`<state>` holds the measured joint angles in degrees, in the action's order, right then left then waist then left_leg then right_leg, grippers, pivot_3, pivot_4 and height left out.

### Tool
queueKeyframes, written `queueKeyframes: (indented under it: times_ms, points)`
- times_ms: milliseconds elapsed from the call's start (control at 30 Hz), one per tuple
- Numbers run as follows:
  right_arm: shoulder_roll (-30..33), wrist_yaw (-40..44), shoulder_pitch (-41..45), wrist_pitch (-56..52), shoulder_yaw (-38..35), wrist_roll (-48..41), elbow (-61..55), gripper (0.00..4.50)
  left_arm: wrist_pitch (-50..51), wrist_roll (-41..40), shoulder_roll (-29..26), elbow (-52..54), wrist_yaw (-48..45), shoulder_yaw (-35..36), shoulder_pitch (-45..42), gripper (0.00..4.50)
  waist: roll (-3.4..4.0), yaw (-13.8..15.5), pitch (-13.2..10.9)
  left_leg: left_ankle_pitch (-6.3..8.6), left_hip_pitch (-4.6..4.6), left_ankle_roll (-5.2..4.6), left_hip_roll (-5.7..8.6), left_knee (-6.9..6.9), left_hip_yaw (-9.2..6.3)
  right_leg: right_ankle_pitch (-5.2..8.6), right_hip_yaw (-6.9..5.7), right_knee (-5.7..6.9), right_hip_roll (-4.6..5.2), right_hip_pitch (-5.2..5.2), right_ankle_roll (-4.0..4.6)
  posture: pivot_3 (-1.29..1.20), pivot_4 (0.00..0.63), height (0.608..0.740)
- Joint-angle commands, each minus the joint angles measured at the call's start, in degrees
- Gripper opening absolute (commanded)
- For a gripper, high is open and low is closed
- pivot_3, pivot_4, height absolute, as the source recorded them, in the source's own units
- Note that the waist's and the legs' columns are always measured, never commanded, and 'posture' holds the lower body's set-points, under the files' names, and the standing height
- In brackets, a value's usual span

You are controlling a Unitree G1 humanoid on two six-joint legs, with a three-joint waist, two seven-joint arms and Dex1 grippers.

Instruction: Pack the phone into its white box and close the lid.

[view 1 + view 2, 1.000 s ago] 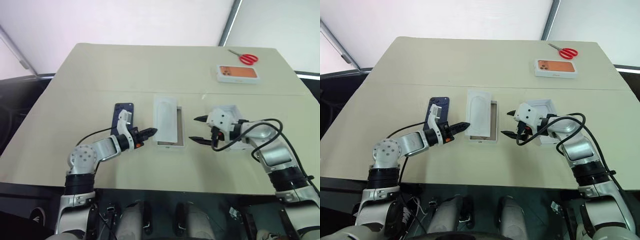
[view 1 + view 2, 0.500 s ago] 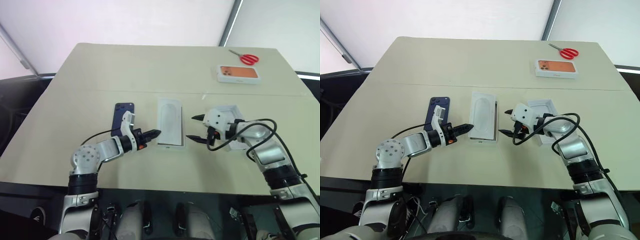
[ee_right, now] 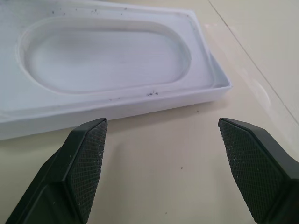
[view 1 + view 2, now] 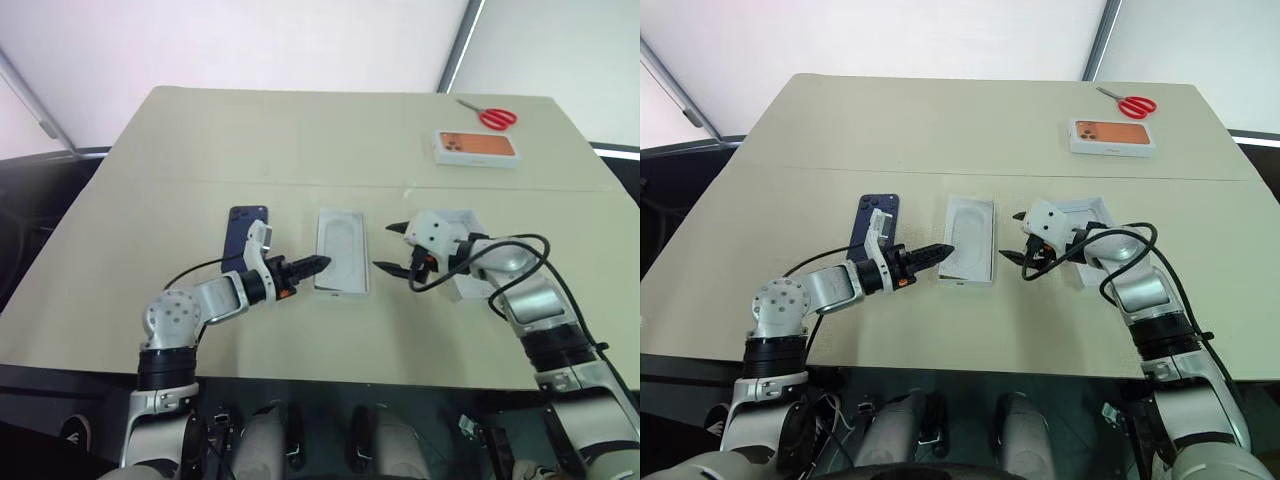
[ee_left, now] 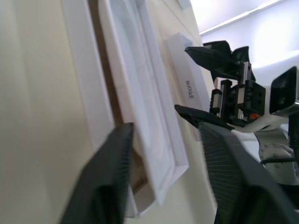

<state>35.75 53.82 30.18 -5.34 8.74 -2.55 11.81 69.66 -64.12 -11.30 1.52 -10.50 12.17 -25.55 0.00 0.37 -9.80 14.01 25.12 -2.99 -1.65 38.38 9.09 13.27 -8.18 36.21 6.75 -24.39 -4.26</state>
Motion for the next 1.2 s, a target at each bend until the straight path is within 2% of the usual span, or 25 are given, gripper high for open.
queueKeyframes:
  times_ms: [33,167,400,500,533,600,767,900,1100,1200]
  points:
    - [-1.57,-0.53,1.88,-1.33,-2.16,-2.52,-0.9,4.01,0.47,0.62,-2.03,1.45,-0.89,0.45,0.18,3.42,0.0,-0.15,0.0,0.0,-0.01,0.0,0.0,0.0,0.0,0.0,0.0,0.0,0.0,0.0,0.0,0.0,0.15,0.738]
    - [-3.88,-1.01,2.87,-4.34,-4.16,-6.08,-2.66,4.01,0.29,-0.47,-3.52,2.37,-1.49,2.08,-0.38,3.42,0.01,-0.42,0.0,-0.01,-0.01,0.01,-0.02,-0.01,0.0,0.0,0.0,0.01,-0.03,0.0,0.0,0.0,0.15,0.738]
    - [-5.58,-1.96,3.99,-5.48,-4.02,-7.09,-2.94,4.01,-0.6,-0.84,-5.44,5.48,-2.77,2.75,-1.29,3.42,0.01,-0.32,0.0,-0.01,0.0,0.02,-0.01,-0.01,0.0,0.0,0.0,0.01,-0.01,0.0,0.0,0.0,0.15,0.738]
    - [-7.85,-2.15,4.32,-8.74,-4.07,-9.51,-4.88,4.01,-7.29,5.2,-8.91,8.58,-7.19,1.5,0.22,3.42,0.01,-0.93,0.0,-0.01,0.0,0.02,-0.02,-0.03,0.0,0.0,0.0,0.01,-0.02,-0.01,0.0,0.0,0.15,0.738]
    - [-8.31,-2.7,4.01,-8.19,-3.15,-8.4,-5.03,3.47,-9.91,7.4,-10.32,8.66,-8.38,1.62,0.53,3.48,0.02,-1.08,0.0,-0.02,0.0,0.03,-0.03,-0.05,0.0,0.0,0.0,0.01,-0.02,-0.02,0.01,0.0,0.15,0.738]
    - [-9.04,-3.49,3.77,-7.46,-1.79,-6.67,-4.75,2.68,-12.53,9.59,-12.28,7.92,-9.96,1.98,0.92,3.48,0.03,-1.16,0.0,-0.03,-0.01,0.06,-0.03,-0.09,0.0,0.0,-0.01,0.01,-0.04,-0.04,0.01,0.0,0.15,0.738]
    - [-10.95,-4.33,4.84,-6.24,2.32,-2.89,-3.15,0.06,-15.63,11.57,-15.35,6.22,-13.0,3.24,1.59,3.48,0.03,-1.13,0.0,-0.02,0.0,0.07,-0.02,-0.12,0.02,0.0,-0.01,0.01,-0.03,-0.07,0.01,0.0,0.15,0.738]
    - [-13.96,-6.44,8.39,-6.01,3.94,-0.99,1.9,0.06,-14.4,10.94,-18.23,3.91,-14.0,6.2,1.44,3.48,0.04,-1.34,-0.01,-0.03,0.0,0.08,-0.03,-0.12,0.02,0.0,-0.01,0.02,-0.04,-0.1,0.01,0.0,0.15,0.738]
    - [-14.2,-4.92,8.71,-1.67,10.26,5.45,5.61,0.06,-15.19,12.34,-20.9,1.77,-14.12,8.24,1.38,3.48,0.03,-1.22,0.0,-0.03,0.01,0.08,-0.01,-0.14,0.03,0.01,0.0,0.01,-0.02,-0.1,0.01,0.0,0.15,0.738]
    - [-12.97,-5.11,8.91,0.65,14.96,11.59,8.16,0.06,-15.11,12.53,-21.22,0.69,-13.26,9.46,0.94,3.48,0.0,-1.35,0.02,-0.03,0.01,0.08,0.0,-0.14,0.04,0.0,0.0,0.02,-0.02,-0.1,0.01,0.0,0.15,0.738]
